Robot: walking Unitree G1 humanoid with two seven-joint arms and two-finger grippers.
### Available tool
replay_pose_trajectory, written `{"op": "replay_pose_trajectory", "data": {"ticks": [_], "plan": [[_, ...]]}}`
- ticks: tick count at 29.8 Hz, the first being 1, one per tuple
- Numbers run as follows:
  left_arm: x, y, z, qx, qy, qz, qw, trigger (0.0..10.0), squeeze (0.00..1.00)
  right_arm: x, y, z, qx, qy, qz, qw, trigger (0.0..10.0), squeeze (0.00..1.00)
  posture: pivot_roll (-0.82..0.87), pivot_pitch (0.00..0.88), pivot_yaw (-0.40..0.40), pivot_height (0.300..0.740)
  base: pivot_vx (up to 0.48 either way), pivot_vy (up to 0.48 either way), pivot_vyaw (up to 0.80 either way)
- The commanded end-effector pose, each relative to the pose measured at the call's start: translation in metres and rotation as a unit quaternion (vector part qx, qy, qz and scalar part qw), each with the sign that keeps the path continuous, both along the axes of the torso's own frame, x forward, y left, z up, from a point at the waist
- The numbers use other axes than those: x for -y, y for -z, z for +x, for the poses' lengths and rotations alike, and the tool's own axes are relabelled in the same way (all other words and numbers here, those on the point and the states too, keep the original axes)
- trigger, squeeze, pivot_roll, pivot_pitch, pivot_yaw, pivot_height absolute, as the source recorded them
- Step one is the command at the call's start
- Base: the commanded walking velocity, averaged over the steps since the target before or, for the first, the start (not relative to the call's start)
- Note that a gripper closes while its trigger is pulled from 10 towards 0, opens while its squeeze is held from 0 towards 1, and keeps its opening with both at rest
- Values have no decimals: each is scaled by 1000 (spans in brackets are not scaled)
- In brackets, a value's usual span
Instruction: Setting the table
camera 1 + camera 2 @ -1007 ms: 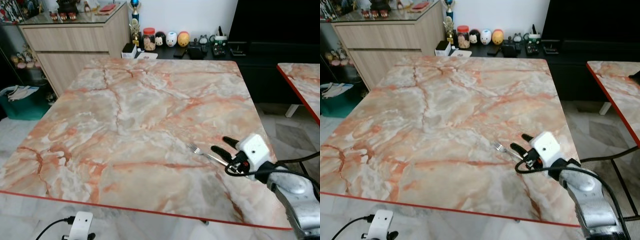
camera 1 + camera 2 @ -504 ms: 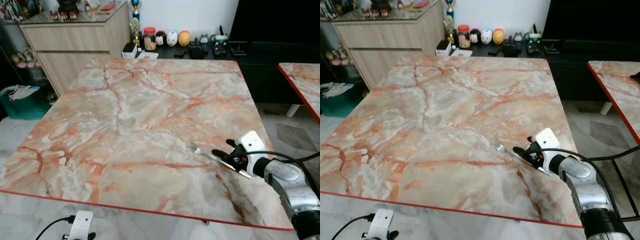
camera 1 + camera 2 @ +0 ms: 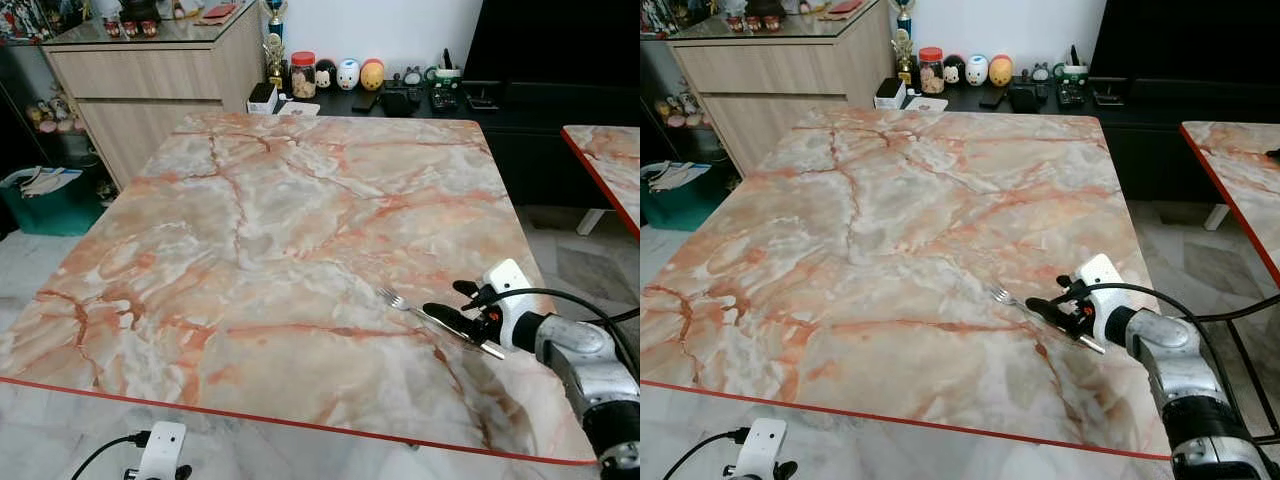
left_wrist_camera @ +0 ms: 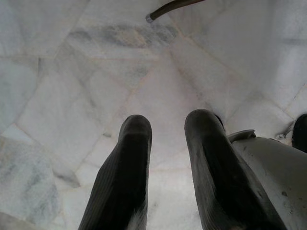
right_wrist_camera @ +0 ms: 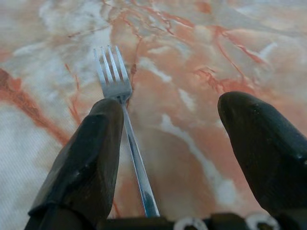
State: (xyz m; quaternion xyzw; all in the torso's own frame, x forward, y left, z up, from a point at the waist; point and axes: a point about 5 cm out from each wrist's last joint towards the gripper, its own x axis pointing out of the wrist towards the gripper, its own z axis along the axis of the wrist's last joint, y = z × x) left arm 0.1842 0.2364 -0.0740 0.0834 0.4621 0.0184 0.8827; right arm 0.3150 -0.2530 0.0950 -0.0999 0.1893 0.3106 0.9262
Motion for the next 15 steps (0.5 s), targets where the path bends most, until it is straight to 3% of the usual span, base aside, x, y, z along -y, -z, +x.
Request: {"op": "replay_pose_trajectory", "data": {"ticks": [1,6,15], "plan": [[-2,0,-2,-5,-4,-3,1000,10000,0,1,-4,3,5,-10,-1,1000,10000,0,7,0,42,731,0,0,0],[-2,1,-2,-5,-6,-4,1000,10000,0,4,3,2,-15,-17,-15,1000,10000,0,17,0,36,731,0,0,0],[-2,1,-2,-5,-10,-5,1000,10000,0,-3,7,2,-21,-41,3,999,10000,0,27,0,30,731,0,0,0]]}}
